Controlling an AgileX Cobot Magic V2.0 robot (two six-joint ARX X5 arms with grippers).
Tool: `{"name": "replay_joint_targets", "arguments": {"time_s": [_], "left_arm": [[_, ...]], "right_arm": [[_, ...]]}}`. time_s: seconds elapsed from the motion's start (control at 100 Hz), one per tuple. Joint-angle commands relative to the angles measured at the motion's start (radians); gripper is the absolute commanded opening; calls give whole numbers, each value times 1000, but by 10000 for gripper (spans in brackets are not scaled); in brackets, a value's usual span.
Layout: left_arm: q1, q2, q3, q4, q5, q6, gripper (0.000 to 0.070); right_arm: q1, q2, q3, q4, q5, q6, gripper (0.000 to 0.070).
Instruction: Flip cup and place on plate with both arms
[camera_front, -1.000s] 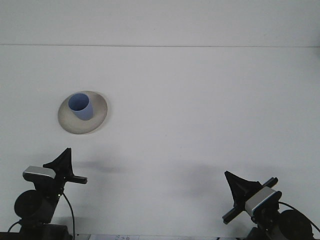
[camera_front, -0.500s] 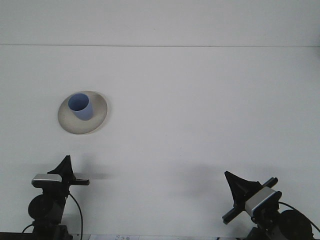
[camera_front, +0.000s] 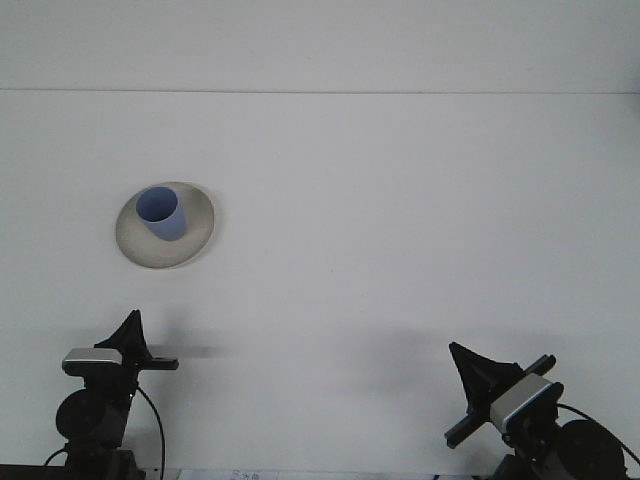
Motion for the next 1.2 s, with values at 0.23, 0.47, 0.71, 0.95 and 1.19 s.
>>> {"name": "replay_joint_targets", "arguments": {"time_s": [0.23,0.47,0.71,0.95,1.19], "left_arm": [[0,-2,-19,13,-2,-2,16],[0,-2,-19,13,-2,-2,16],[0,-2,-19,13,-2,-2,16],[0,-2,-19,13,-2,-2,16],[0,-1,-19,13,-2,-2,16]], "right_arm": [[8,0,8,15,2,0,6],[-134,-1,-21,44,-3,-72,6],[-591,-95,-306,383,-222,-59,7],[-794,-177,-532,486,-310,4,7],[-802,-177,-587,472,-311,8,7]]}}
